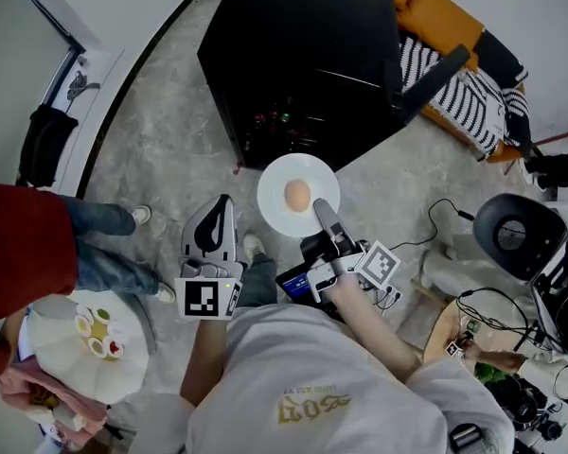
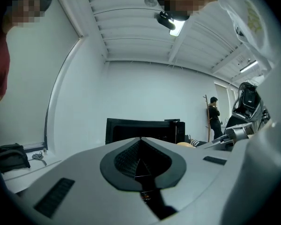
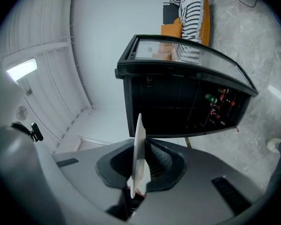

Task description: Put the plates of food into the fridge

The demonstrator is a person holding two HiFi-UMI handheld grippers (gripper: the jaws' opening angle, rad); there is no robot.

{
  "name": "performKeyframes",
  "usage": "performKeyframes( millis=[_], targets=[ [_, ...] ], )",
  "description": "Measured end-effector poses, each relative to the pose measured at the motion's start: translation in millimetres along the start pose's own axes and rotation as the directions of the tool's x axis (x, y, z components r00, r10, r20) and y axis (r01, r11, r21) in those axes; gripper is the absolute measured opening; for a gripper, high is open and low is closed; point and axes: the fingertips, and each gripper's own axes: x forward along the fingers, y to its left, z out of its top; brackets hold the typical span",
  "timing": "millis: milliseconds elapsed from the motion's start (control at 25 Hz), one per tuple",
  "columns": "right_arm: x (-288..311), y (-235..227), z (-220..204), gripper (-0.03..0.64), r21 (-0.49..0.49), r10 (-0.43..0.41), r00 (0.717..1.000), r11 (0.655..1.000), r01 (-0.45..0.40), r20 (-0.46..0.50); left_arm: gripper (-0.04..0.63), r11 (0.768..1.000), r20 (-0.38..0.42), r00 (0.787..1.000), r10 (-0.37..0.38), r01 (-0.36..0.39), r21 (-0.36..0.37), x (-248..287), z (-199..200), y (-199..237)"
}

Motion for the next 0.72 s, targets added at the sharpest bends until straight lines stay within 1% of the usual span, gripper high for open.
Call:
performKeyframes(
  millis=[160, 280, 480, 720],
  targets=[
    [30, -3, 4, 0.031, -0.021, 0.002, 1.000, 1.000, -0.002, 0.015, 0.006, 1.000, -0.001, 1.000, -0.004, 0.004, -0.012, 20, -5, 25],
    [44, -3, 1, 0.031, -0.020, 0.004, 0.999, 1.000, -0.003, 0.033, 0.006, 1.000, -0.011, 1.000, -0.017, 0.017, -0.023, 26, -13, 38],
    [58, -7, 10, 0.031, -0.039, 0.003, 0.999, 0.999, -0.001, 0.052, 0.006, 0.999, -0.024, 0.999, -0.024, 0.024, -0.031, 43, -26, 51],
    [64, -15, 16, 0.031, -0.028, -0.008, 0.998, 1.000, 0.009, 0.062, 0.006, 0.999, -0.035, 0.999, -0.010, 0.008, -0.042, 50, -37, 59]
  ],
)
